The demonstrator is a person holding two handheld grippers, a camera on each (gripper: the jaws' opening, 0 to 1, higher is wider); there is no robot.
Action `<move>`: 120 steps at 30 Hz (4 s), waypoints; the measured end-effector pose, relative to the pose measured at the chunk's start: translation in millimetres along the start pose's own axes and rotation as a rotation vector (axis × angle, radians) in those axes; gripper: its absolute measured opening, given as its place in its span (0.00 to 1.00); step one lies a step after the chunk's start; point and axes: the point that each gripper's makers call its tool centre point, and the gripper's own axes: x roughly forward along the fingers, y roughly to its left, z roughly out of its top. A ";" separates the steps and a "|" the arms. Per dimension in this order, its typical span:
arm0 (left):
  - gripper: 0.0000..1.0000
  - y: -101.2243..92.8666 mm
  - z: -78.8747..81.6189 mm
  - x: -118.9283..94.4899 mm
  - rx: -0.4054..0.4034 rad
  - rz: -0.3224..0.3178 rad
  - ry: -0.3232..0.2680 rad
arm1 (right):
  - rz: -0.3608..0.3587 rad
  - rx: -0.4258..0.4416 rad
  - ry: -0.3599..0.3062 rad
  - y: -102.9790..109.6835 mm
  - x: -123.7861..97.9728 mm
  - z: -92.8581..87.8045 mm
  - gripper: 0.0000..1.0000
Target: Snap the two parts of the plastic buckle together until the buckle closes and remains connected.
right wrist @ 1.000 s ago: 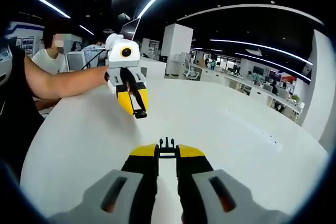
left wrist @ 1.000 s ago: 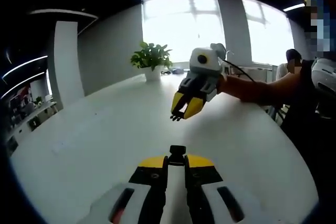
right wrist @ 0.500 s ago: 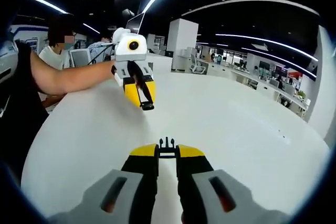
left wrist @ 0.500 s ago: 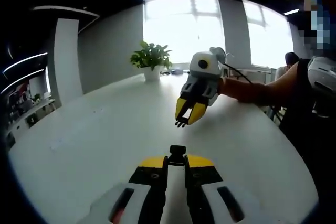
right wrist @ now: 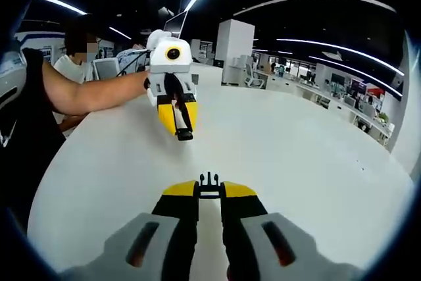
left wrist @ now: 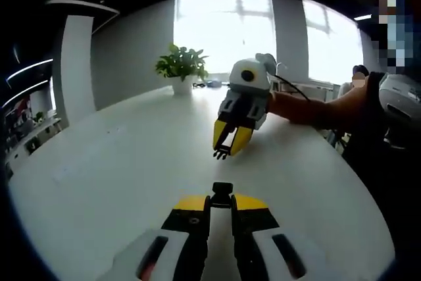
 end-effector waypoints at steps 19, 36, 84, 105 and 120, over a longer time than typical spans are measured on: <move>0.10 -6.3 -1.1 1.4 0.009 -0.021 0.012 | 0.046 0.004 0.002 13.5 1.5 4.4 0.11; 0.11 -12.8 -6.2 -2.5 -0.002 -0.009 0.014 | 0.060 -0.006 0.030 22.6 -2.1 -0.5 0.11; 0.11 -25.3 -9.0 11.0 0.021 -0.049 0.030 | 0.096 -0.002 0.045 37.8 -2.1 -7.0 0.11; 0.11 -36.0 -7.5 19.3 0.046 -0.082 0.040 | 0.121 -0.015 0.039 44.6 1.1 -5.4 0.11; 0.11 -35.9 -11.0 21.6 0.049 -0.080 0.049 | 0.127 -0.022 0.039 46.6 4.2 -5.9 0.11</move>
